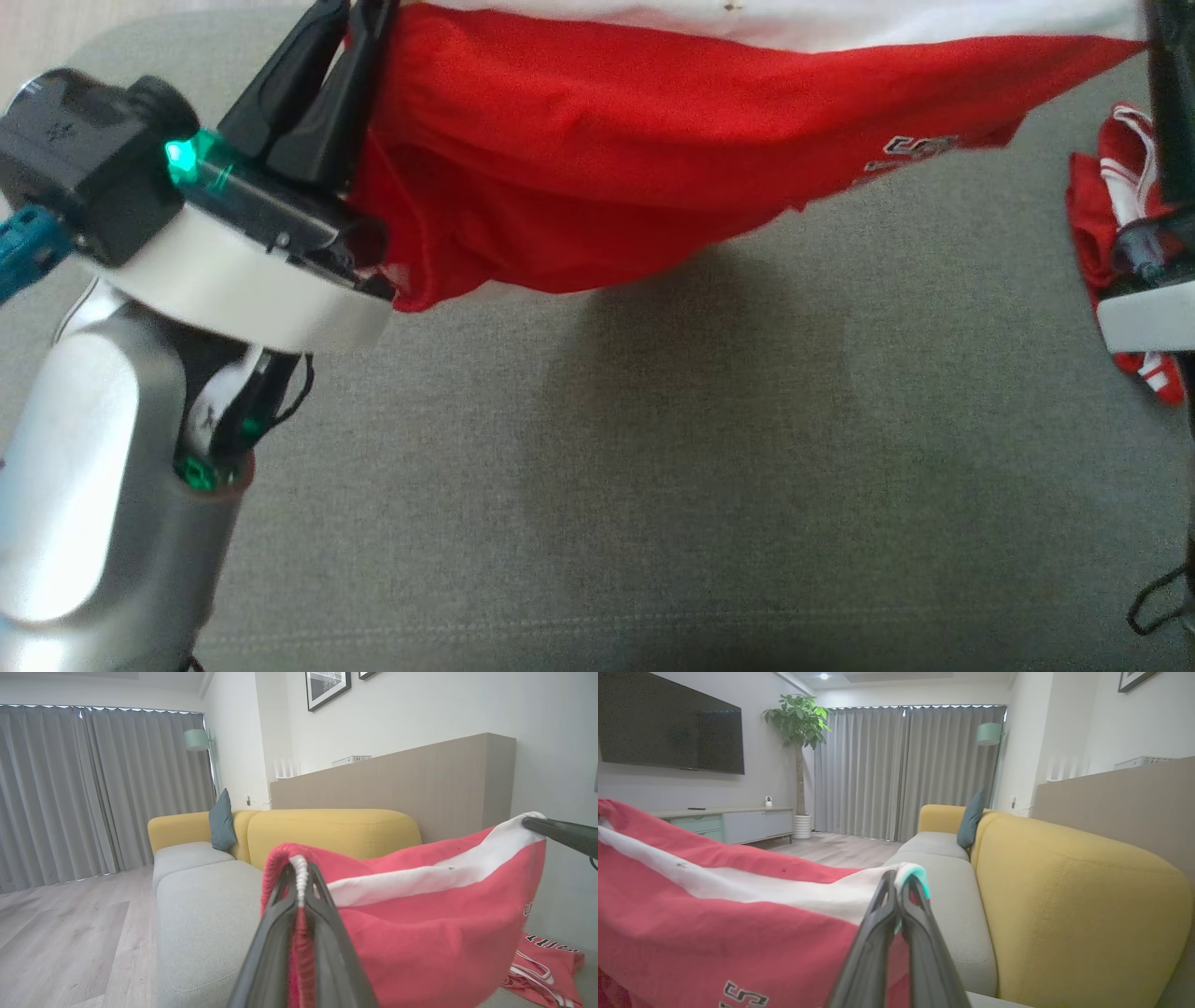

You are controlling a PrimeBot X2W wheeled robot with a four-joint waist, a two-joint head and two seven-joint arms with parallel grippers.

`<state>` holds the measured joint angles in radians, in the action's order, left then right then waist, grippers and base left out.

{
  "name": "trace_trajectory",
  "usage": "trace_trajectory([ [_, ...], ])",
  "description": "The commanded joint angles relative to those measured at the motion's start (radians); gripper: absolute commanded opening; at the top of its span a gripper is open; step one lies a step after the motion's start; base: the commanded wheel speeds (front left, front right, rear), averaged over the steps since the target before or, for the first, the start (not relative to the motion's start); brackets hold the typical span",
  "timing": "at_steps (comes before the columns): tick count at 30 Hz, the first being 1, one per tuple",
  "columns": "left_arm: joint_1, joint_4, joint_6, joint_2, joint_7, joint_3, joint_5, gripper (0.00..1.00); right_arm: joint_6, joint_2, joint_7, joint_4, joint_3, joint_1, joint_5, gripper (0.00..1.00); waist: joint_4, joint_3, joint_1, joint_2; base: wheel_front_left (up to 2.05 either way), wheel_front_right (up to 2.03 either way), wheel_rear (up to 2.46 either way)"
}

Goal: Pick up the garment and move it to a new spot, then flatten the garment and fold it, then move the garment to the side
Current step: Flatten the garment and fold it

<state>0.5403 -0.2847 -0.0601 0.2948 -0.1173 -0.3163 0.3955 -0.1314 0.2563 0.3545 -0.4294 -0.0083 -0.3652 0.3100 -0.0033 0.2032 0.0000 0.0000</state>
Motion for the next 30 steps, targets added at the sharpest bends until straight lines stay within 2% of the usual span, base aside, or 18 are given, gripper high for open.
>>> trace_trajectory([
  [1,0.059,-0.017,0.003,0.026,0.0,0.041,0.0,0.0,0.001,0.001,0.008,-0.029,0.013,-0.042,0.013,0.0,-0.001,0.008,0.0,0.0,0.0,0.0,0.0],
  [4,0.1,0.033,-0.007,0.011,0.011,0.035,0.017,0.0,0.001,0.003,0.012,0.006,0.025,-0.087,0.036,0.0,-0.003,0.038,0.0,0.0,0.0,0.0,0.0],
  [8,0.223,0.171,-0.033,-0.011,0.053,0.024,0.033,0.0,0.001,0.022,-0.009,0.12,0.058,-0.219,0.071,0.0,-0.004,0.088,0.0,0.0,0.0,0.0,0.0],
  [9,0.309,0.269,-0.045,-0.024,0.086,0.017,0.04,0.0,0.001,0.031,-0.027,0.204,0.084,-0.317,0.085,0.0,-0.007,0.108,0.0,0.0,0.0,0.0,0.0],
  [10,0.309,0.269,-0.045,-0.024,0.086,0.017,0.04,0.0,0.001,0.031,-0.027,0.204,0.084,-0.317,0.085,0.0,-0.007,0.108,0.0,0.0,0.0,0.0,0.0],
  [12,0.447,0.434,-0.057,-0.043,0.163,0.006,0.037,0.0,0.001,0.032,-0.086,0.36,0.126,-0.486,0.104,0.0,-0.014,0.126,0.0,0.0,0.0,0.0,0.0],
  [18,0.666,0.75,-0.068,-0.069,0.333,-0.025,0.035,0.0,0.001,-0.011,-0.272,0.664,0.222,-0.766,0.121,0.0,-0.04,0.125,0.0,0.0,0.0,0.0,0.0],
  [19,0.666,0.75,-0.068,-0.069,0.333,-0.025,0.035,0.0,0.001,-0.011,-0.272,0.664,0.222,-0.766,0.121,0.0,-0.04,0.125,0.0,0.0,0.0,0.0,0.0],
  [24,0.721,0.917,-0.07,-0.079,0.371,-0.101,0.078,0.0,0.001,-0.055,-0.372,0.858,0.33,-0.84,0.164,0.0,-0.059,0.151,0.0,0.0,0.0,0.0,0.0],
  [30,0.624,1.045,-0.07,-0.091,0.378,-0.155,0.19,0.0,0.001,-0.088,-0.449,1.012,0.428,-0.728,0.248,0.0,-0.067,0.204,0.0,0.0,0.0,0.0,0.0],
])
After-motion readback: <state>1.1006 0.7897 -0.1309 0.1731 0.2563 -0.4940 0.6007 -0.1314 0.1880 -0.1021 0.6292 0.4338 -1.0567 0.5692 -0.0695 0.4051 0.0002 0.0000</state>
